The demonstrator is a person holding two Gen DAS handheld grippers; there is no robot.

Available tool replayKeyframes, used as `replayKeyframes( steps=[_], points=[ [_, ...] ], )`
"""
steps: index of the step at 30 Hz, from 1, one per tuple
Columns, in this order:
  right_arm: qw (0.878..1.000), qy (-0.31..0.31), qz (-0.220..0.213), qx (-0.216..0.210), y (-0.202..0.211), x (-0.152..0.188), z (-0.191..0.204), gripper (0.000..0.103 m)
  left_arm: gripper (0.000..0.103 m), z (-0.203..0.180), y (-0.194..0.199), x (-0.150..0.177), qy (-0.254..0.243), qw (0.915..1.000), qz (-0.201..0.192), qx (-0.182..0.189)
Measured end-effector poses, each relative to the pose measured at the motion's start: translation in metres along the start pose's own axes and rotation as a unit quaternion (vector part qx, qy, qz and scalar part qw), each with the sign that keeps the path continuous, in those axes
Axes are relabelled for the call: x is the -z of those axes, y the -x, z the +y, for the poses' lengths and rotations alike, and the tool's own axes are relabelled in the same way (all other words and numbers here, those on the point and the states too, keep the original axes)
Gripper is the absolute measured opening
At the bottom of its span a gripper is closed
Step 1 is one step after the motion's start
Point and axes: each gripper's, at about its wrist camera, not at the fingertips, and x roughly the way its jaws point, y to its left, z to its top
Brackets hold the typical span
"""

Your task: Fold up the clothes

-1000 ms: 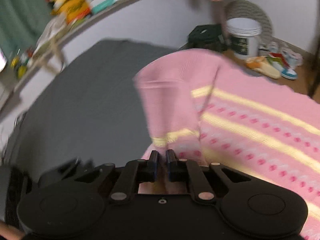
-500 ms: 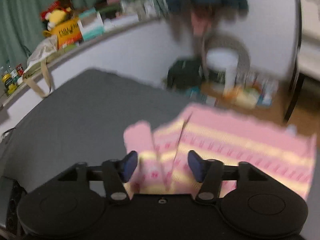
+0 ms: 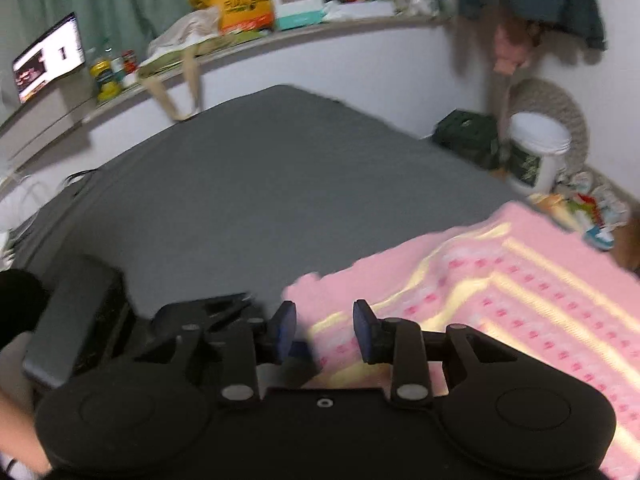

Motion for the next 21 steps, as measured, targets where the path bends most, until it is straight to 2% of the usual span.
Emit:
replayKeyframes(
  steps=[3,10,11,12,13,14,17,21],
  points=[
    [0.999,0.033,0.029,0.01,-0.01,0.0,0.0,0.032,0.103,0.0,0.0,0.0,0.0,1.0,0.0,0.0],
    [0.994,0.075,0.075,-0.008,-0.04,0.004,0.004,0.032,0.103,0.0,0.001,0.0,0.0,1.0,0.0,0.0],
    [0.993,0.082,0.082,-0.006,-0.042,0.005,0.008,0.03,0.103,0.0,0.001,0.0,0.0,1.0,0.0,0.0],
    [0.993,0.086,0.082,-0.001,-0.042,0.006,0.009,0.019,0.103,0.0,0.001,0.0,0.0,1.0,0.0,0.0],
    [0.993,0.089,0.081,0.004,-0.041,0.007,0.01,0.012,0.103,0.001,0.001,0.0,0.0,1.0,0.0,0.0],
    [0.993,0.091,0.079,0.009,-0.041,0.009,0.011,0.01,0.103,0.001,0.001,0.0,0.0,1.0,0.0,0.0],
    [0.994,0.091,0.052,0.029,-0.027,0.009,0.01,0.009,0.103,0.001,0.001,0.0,0.0,1.0,0.0,0.001],
    [0.992,0.085,-0.012,0.093,0.005,0.007,-0.004,0.009,0.103,0.002,0.001,0.001,0.0,1.0,0.0,0.001]
  ],
)
